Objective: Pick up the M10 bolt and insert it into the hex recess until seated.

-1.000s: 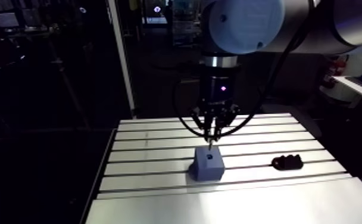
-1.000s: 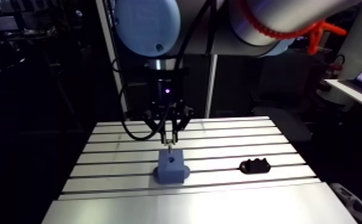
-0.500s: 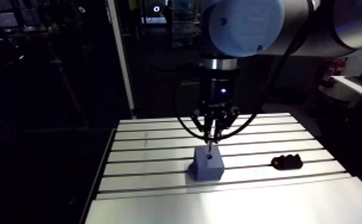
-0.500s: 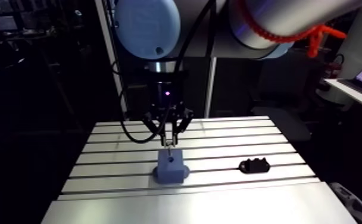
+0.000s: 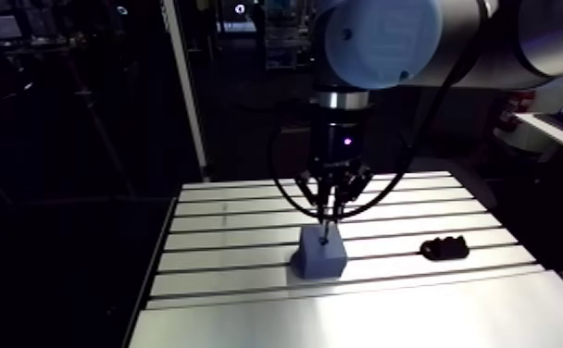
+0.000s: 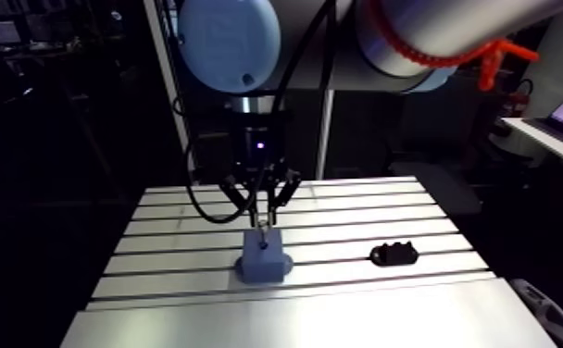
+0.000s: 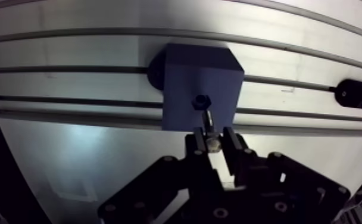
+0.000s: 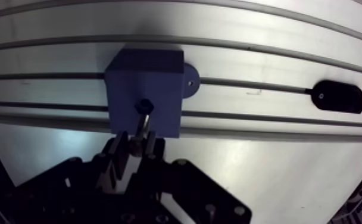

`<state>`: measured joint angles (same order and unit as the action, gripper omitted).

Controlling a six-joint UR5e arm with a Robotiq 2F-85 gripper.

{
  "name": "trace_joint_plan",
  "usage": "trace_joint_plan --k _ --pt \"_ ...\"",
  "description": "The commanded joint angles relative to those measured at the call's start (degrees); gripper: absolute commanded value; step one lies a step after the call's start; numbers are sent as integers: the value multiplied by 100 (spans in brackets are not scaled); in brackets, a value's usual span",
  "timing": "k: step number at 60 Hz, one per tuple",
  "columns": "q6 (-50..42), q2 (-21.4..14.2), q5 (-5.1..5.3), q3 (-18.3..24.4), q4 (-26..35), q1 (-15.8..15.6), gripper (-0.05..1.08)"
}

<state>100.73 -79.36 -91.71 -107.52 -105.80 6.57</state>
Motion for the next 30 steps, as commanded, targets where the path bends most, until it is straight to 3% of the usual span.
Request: trace_joint_plan --k 1,30 --pt "4 47 0 7 -6 -6 85" --pt "4 127 9 25 -7 -6 85"
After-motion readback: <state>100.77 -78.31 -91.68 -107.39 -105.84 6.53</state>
